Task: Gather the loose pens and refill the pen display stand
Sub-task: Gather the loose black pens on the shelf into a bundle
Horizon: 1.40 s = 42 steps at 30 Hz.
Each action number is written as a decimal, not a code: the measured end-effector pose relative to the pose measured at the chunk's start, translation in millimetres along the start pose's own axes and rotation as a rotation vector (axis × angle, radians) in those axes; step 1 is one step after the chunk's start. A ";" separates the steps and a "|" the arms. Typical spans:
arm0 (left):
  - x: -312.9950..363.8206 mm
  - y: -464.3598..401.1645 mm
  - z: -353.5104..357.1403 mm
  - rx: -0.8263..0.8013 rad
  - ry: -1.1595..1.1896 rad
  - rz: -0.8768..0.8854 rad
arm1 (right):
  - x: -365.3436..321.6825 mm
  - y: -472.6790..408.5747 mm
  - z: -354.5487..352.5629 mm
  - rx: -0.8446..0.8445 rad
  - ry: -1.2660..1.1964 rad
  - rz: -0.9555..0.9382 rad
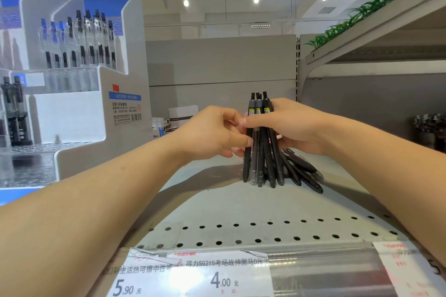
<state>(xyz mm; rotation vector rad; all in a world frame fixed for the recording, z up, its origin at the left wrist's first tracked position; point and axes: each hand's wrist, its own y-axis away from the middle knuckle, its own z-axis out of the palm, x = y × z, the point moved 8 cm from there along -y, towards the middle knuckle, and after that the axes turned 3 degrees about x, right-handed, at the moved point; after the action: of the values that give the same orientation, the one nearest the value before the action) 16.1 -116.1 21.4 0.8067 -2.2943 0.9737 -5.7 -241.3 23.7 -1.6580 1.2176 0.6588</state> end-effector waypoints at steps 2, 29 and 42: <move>2.8 0.4 3.6 -0.013 -0.001 0.022 | -1.1 0.4 0.2 0.015 0.004 -0.010; -36.9 -10.4 12.8 -0.109 -0.721 -0.170 | 1.9 -2.8 -8.6 0.015 -0.080 0.003; -22.2 1.7 -16.5 0.132 0.418 -0.287 | 13.3 -6.8 -7.8 0.030 -0.155 0.081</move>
<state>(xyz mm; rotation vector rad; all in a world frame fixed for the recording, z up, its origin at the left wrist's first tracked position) 33.9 -95.4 16.2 0.8639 -1.7226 1.0528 4.6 -253.4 18.4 -1.5104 1.1819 0.8001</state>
